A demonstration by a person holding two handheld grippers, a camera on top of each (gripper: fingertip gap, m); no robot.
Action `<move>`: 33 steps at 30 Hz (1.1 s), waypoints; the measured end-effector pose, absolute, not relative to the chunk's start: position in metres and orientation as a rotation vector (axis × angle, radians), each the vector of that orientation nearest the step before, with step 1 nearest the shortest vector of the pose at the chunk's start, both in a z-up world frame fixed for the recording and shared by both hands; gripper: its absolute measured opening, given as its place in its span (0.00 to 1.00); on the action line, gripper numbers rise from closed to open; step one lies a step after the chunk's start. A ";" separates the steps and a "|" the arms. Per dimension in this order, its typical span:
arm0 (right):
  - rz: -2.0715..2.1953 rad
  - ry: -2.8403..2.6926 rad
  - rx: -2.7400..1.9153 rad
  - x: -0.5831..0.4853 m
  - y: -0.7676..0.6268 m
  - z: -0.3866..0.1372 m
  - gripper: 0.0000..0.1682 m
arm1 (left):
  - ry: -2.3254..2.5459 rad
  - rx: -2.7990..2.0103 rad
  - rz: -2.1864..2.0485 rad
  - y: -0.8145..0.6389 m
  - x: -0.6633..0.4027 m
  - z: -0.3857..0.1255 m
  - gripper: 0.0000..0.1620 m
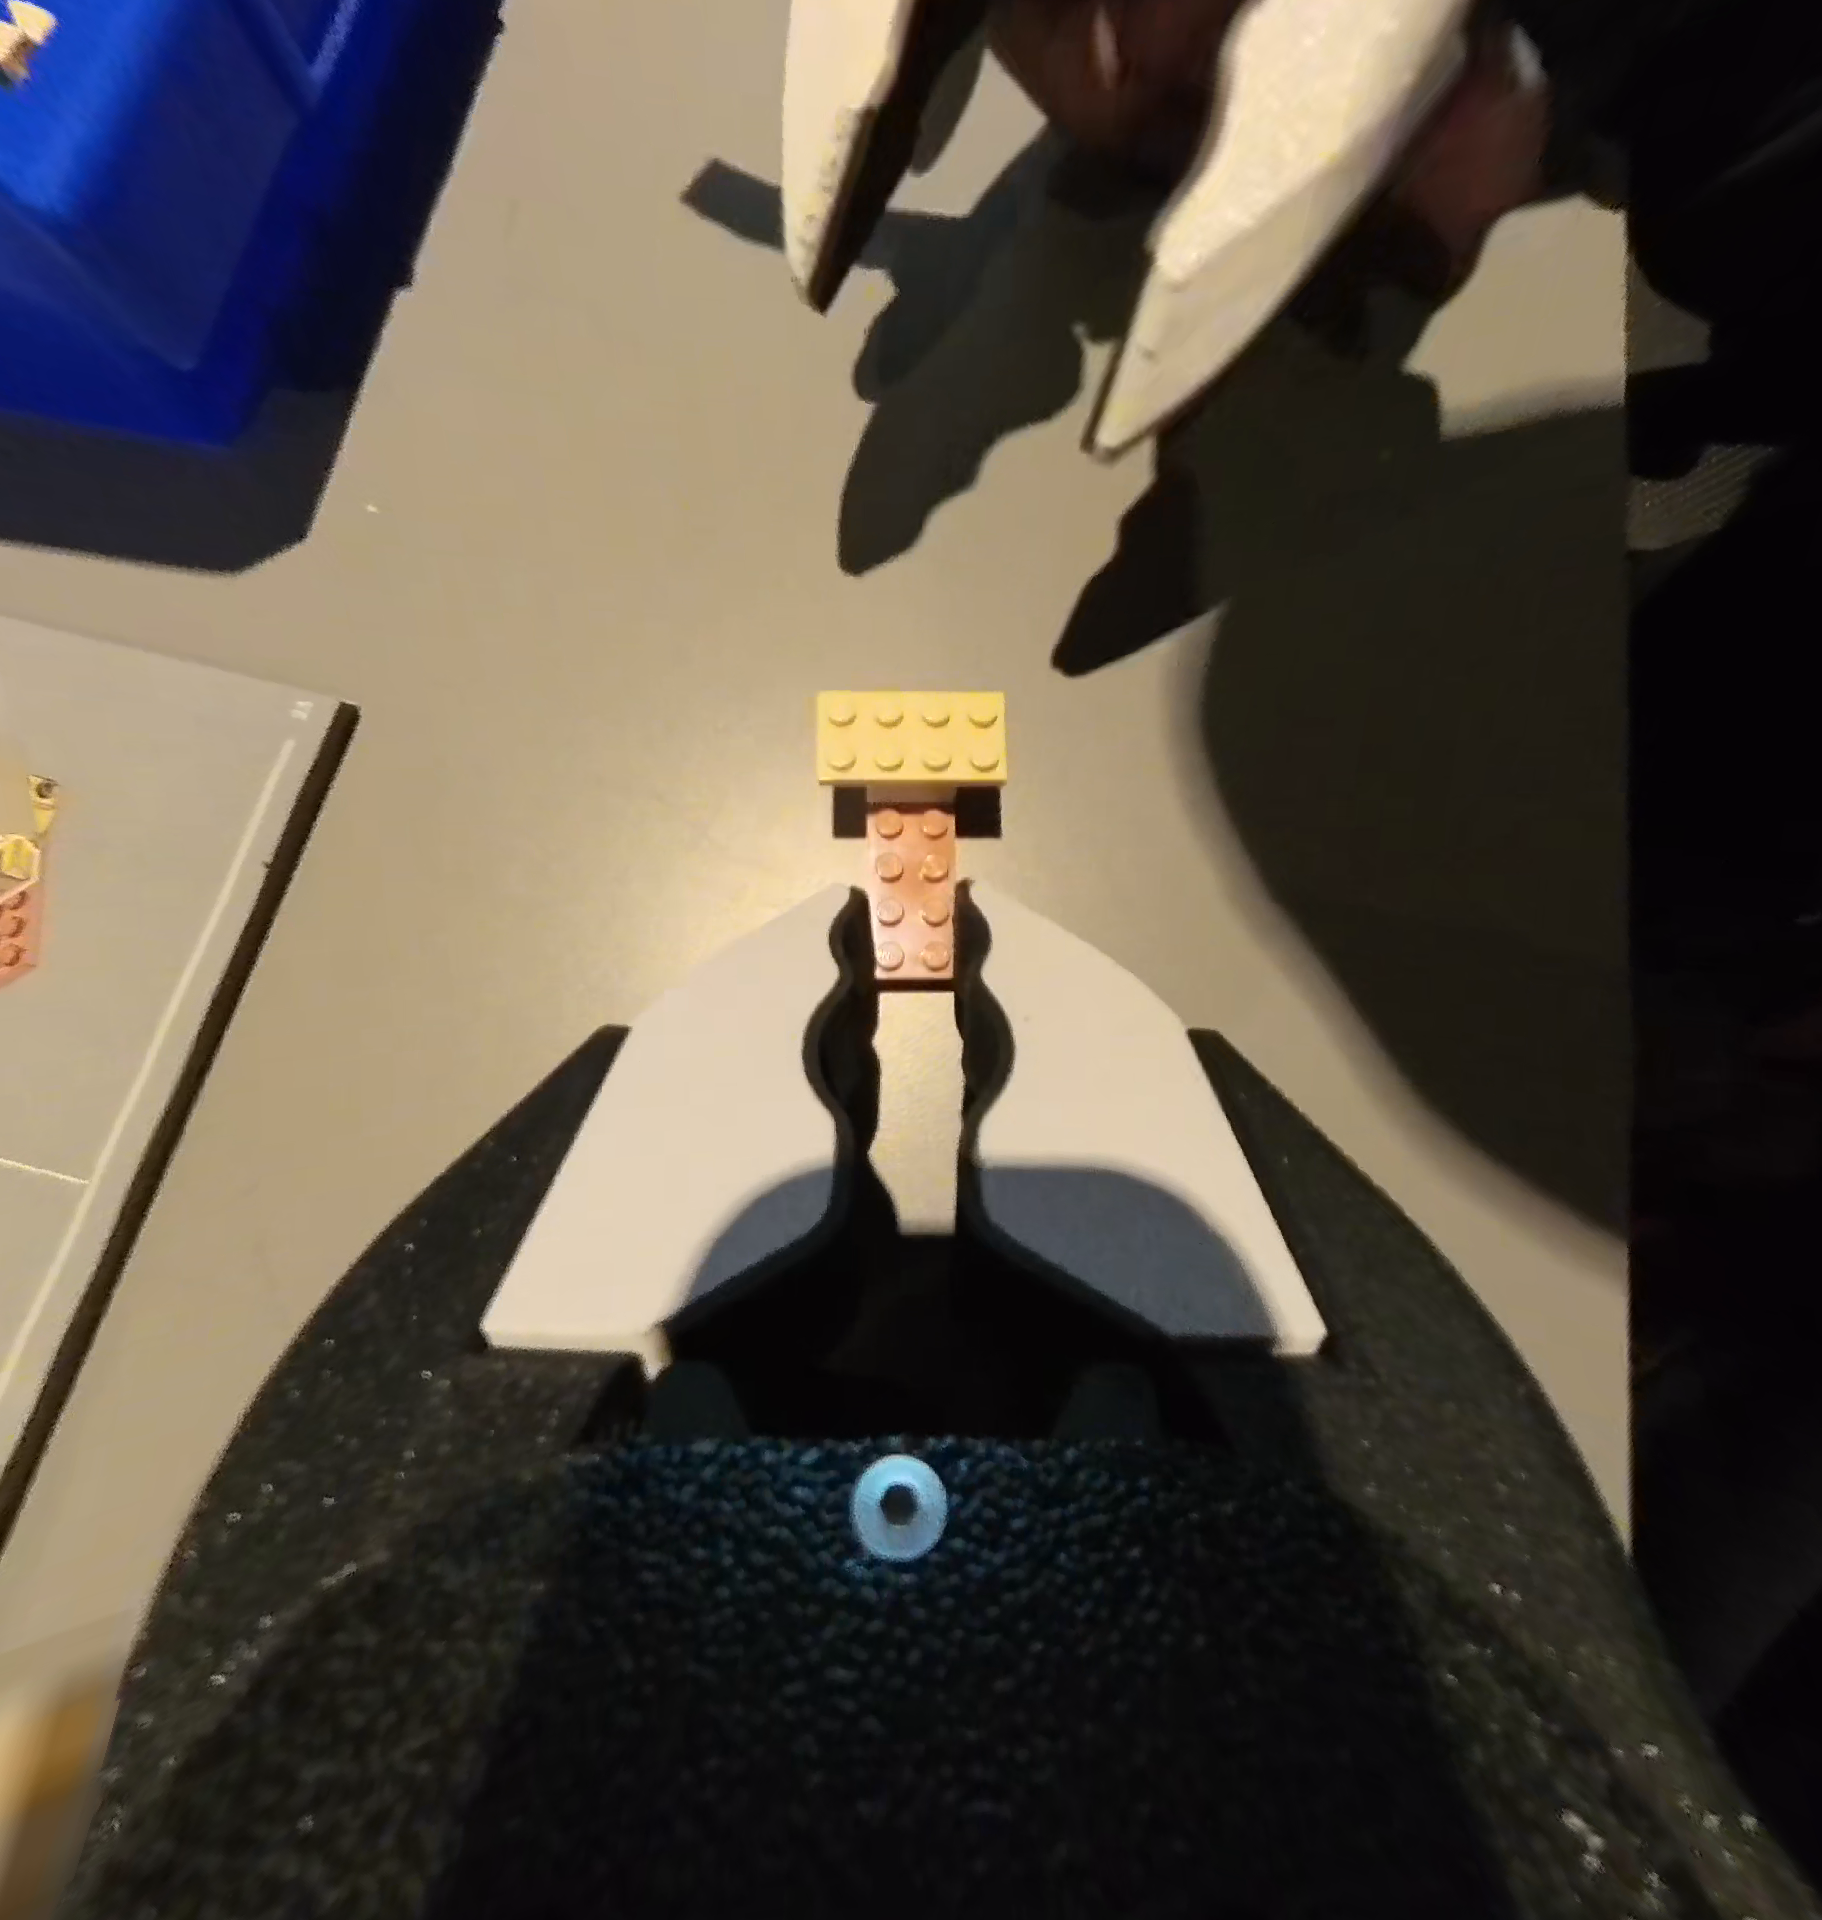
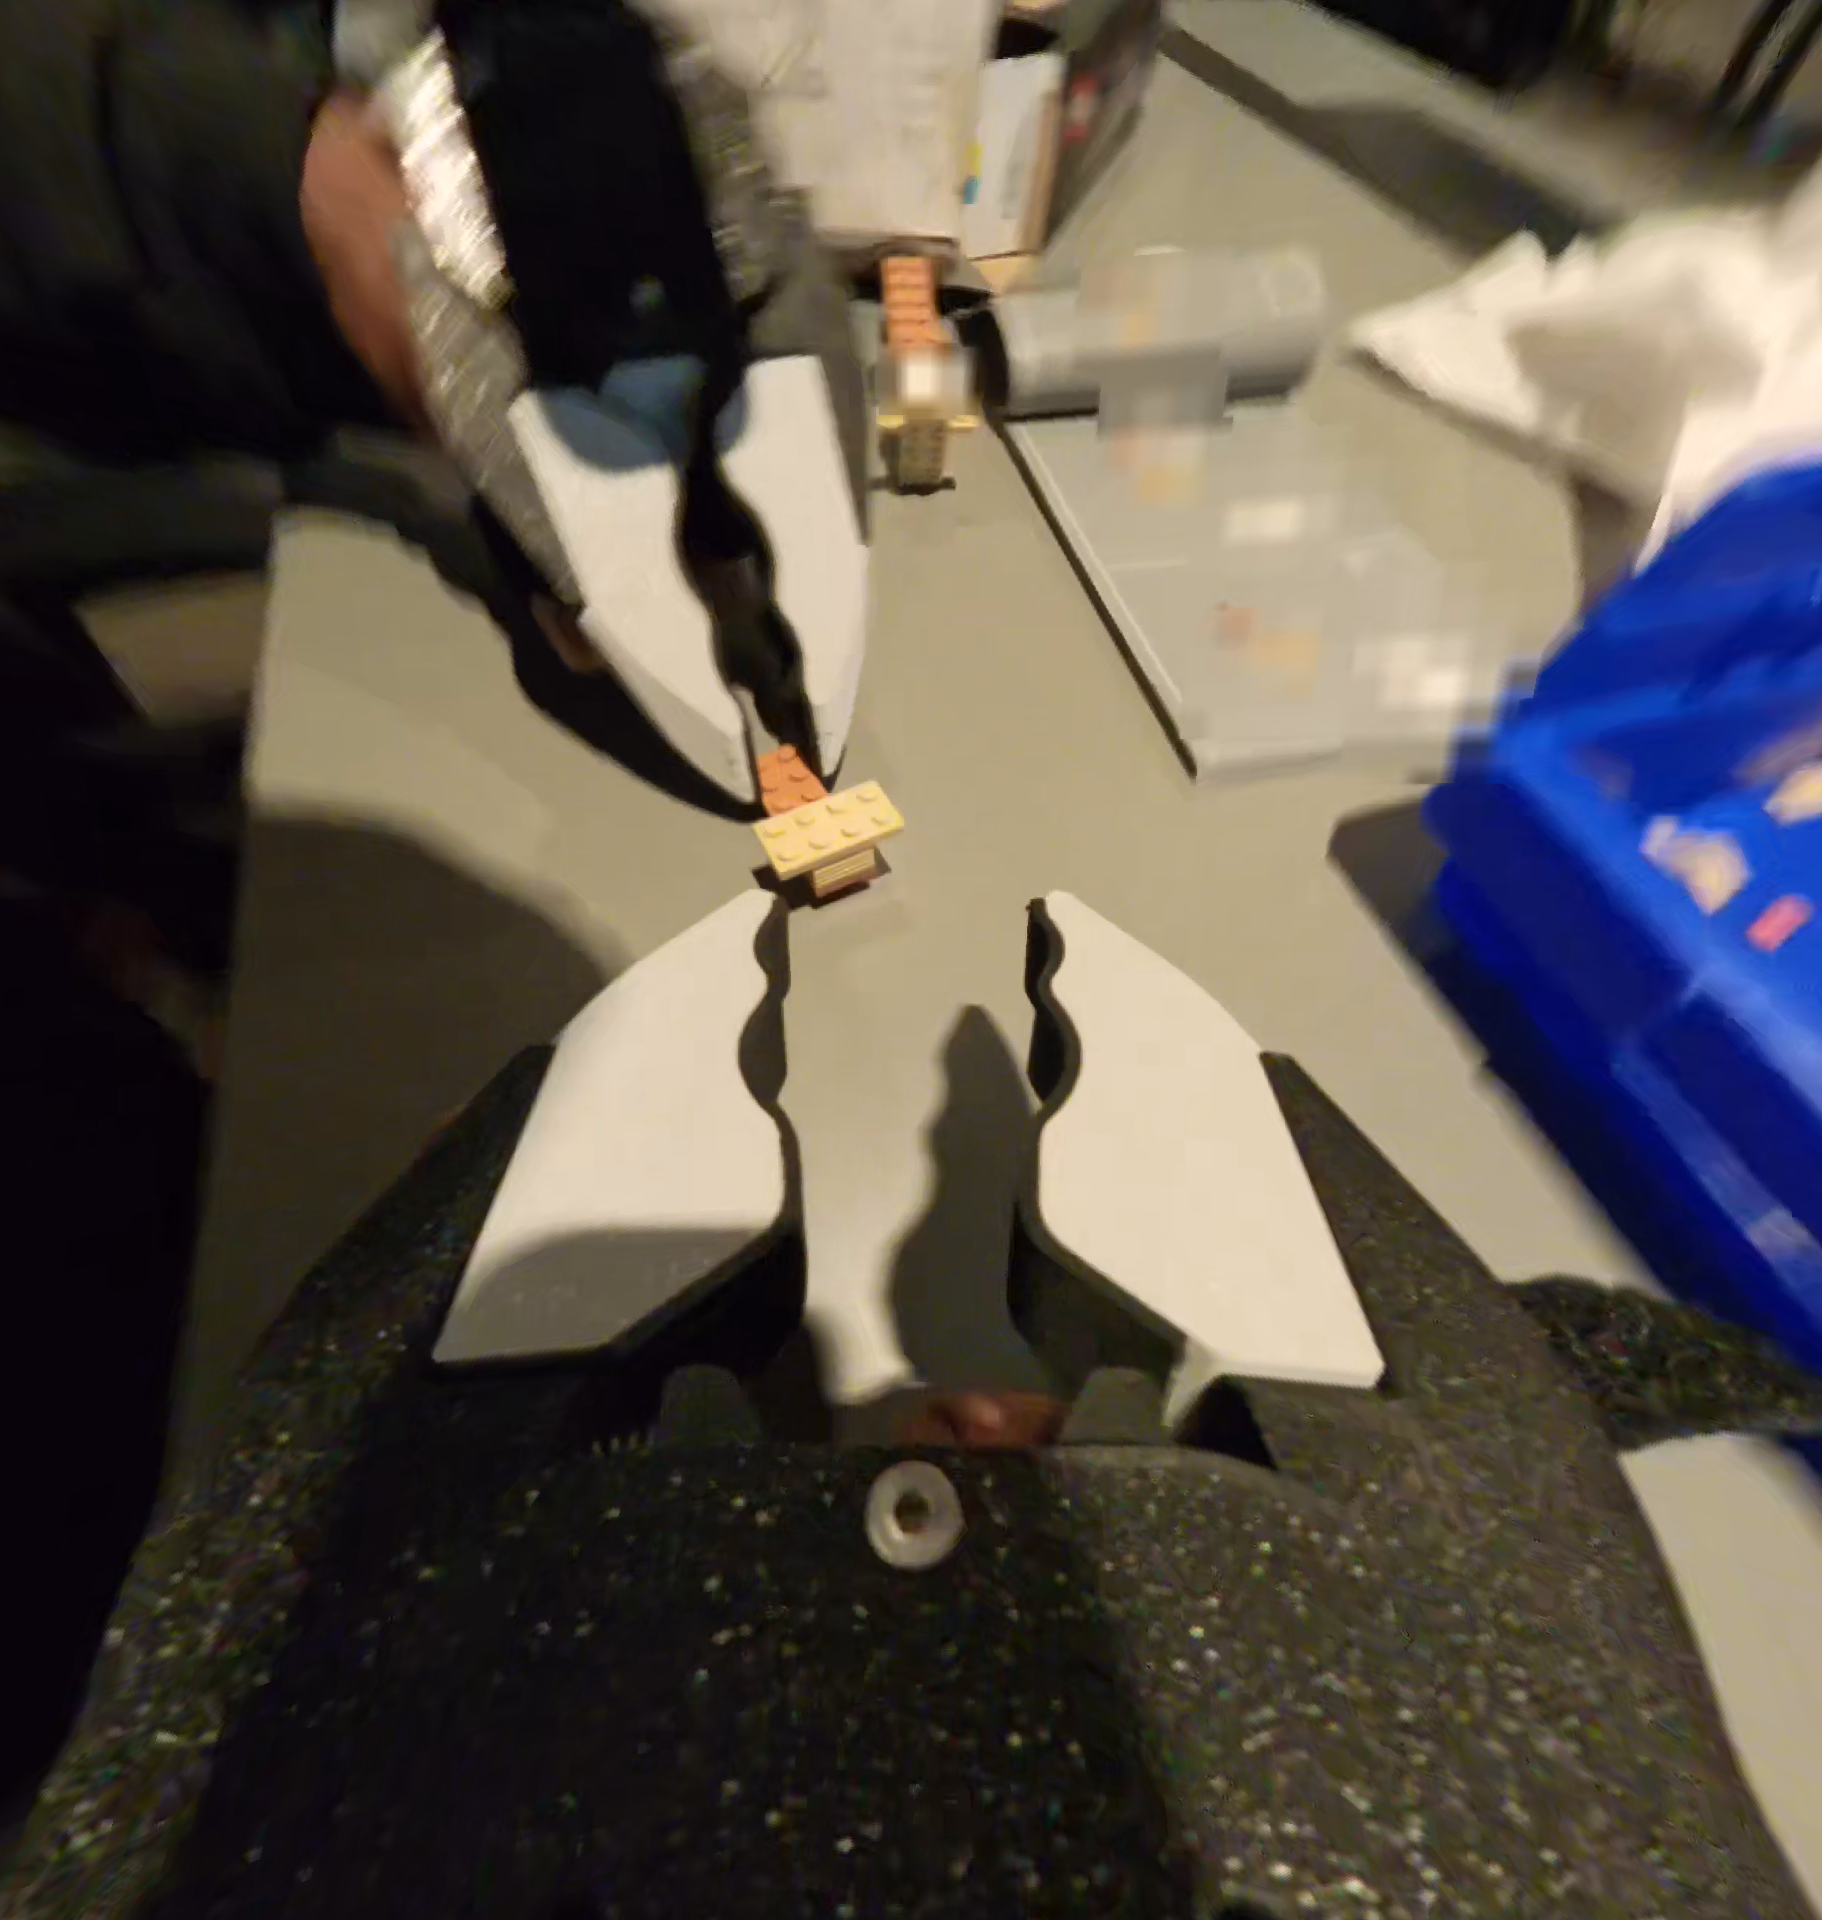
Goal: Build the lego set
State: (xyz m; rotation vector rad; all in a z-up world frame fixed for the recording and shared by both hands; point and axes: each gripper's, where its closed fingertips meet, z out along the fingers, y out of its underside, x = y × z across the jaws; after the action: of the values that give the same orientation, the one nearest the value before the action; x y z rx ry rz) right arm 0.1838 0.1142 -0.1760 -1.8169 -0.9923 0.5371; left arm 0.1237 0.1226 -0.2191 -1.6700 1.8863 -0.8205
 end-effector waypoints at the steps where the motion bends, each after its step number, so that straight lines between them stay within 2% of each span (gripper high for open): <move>1: 0.626 -0.925 -1.863 0.186 0.115 -0.175 0.26 | 1.879 -1.666 -0.831 0.123 0.124 -0.217 0.09; 6: 1.209 -0.609 -1.974 0.180 0.100 -0.154 0.26 | 1.842 -1.617 -0.843 0.122 0.125 -0.192 0.09; 11: 1.452 -0.354 -2.030 0.170 0.104 -0.148 0.28 | 1.833 -1.557 -0.833 0.116 0.127 -0.171 0.09; 18: 1.657 -0.201 -2.148 0.155 0.096 -0.162 0.33 | 1.847 -1.526 -0.821 0.102 0.125 -0.166 0.09; 33: 1.731 -0.110 -2.187 0.126 0.104 -0.168 0.31 | 1.848 -1.511 -0.791 0.106 0.114 -0.177 0.09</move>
State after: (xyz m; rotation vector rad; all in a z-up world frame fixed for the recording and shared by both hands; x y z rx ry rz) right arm 0.1261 0.1041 -0.1676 -2.1870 -0.1104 1.7308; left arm 0.1144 0.1061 -0.1775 -1.5114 1.8484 -0.7910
